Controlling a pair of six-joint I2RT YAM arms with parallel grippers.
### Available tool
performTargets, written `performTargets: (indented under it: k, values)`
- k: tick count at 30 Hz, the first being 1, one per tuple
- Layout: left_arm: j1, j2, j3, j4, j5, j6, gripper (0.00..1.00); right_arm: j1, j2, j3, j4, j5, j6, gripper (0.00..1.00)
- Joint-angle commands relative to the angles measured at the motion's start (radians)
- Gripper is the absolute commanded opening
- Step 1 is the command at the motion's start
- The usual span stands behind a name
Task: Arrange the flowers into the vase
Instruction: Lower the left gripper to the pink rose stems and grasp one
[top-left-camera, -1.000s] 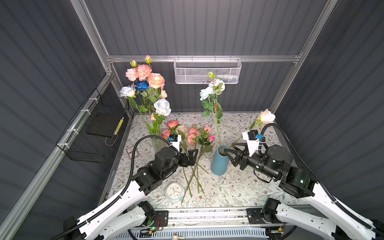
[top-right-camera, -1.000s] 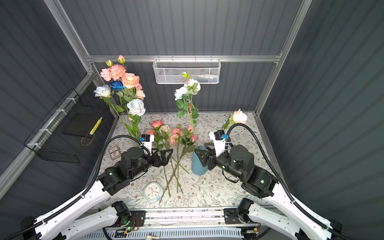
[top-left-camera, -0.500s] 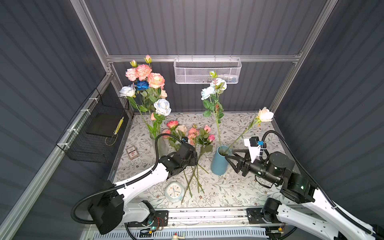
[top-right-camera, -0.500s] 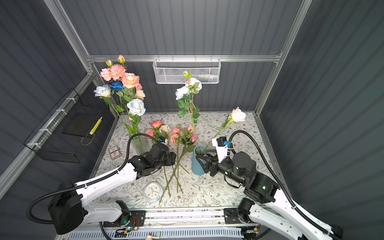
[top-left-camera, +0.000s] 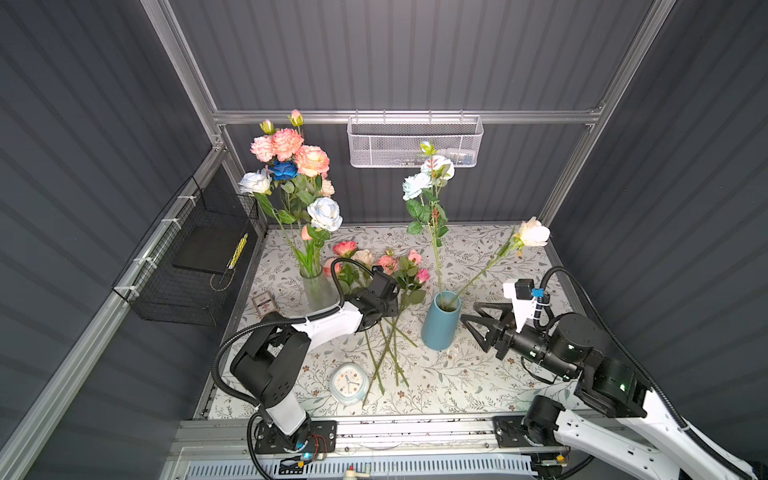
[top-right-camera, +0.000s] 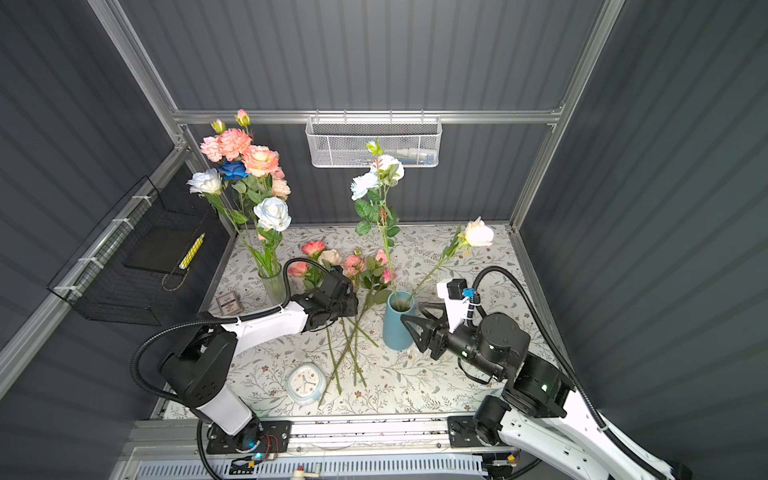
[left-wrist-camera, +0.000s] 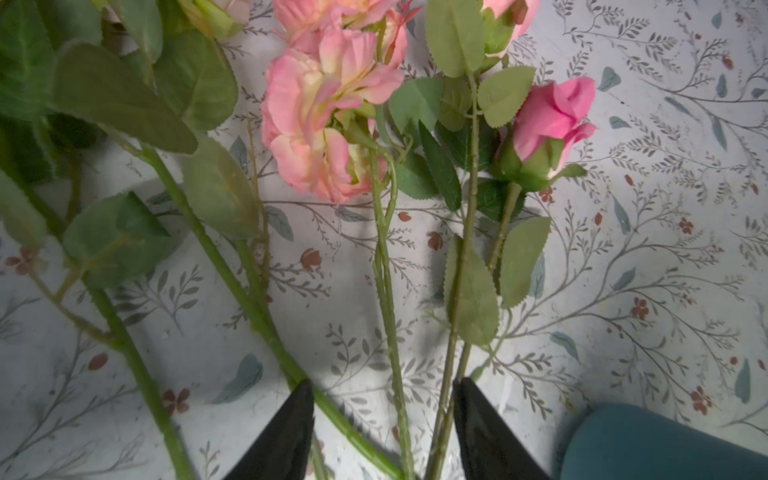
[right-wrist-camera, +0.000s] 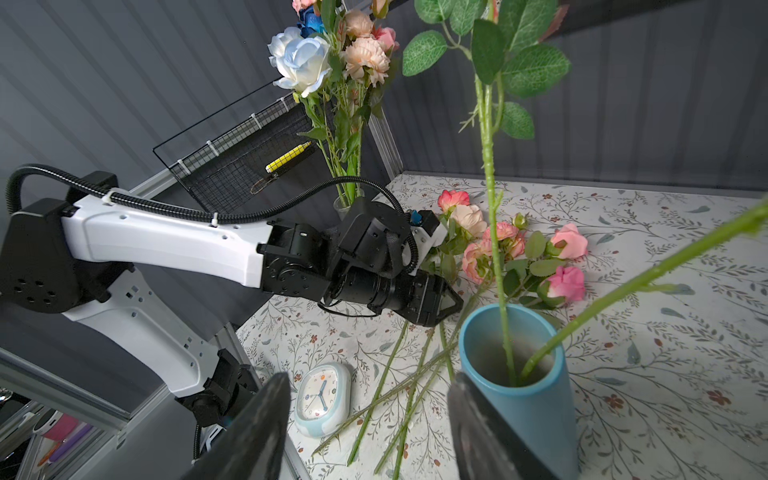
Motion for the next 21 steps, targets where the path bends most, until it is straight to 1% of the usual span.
performTargets:
  k: [1,5,8,15,18,21]
  values:
    - [0.002,0.058,0.048,0.027,0.013,0.034,0.56,0.004,-0.019,-0.009,-0.024,0.017,0.004,0.63]
    - [0.004,0.123,0.068,0.045,-0.002,0.045,0.51,0.005,-0.028,-0.01,-0.035,0.016,0.004,0.63]
    - [0.007,0.157,0.084,0.055,-0.007,0.047,0.42,0.005,-0.034,-0.012,-0.039,0.017,0.006,0.62]
    - [0.008,0.2,0.094,0.072,-0.026,0.057,0.15,0.006,-0.05,-0.01,-0.049,0.017,0.003,0.62]
    - [0.008,0.188,0.074,0.106,-0.04,0.061,0.01,0.006,-0.05,-0.009,-0.05,0.019,0.002,0.63]
    - [0.008,0.156,0.042,0.158,-0.066,0.068,0.0,0.006,-0.05,-0.01,-0.05,0.017,0.001,0.63]
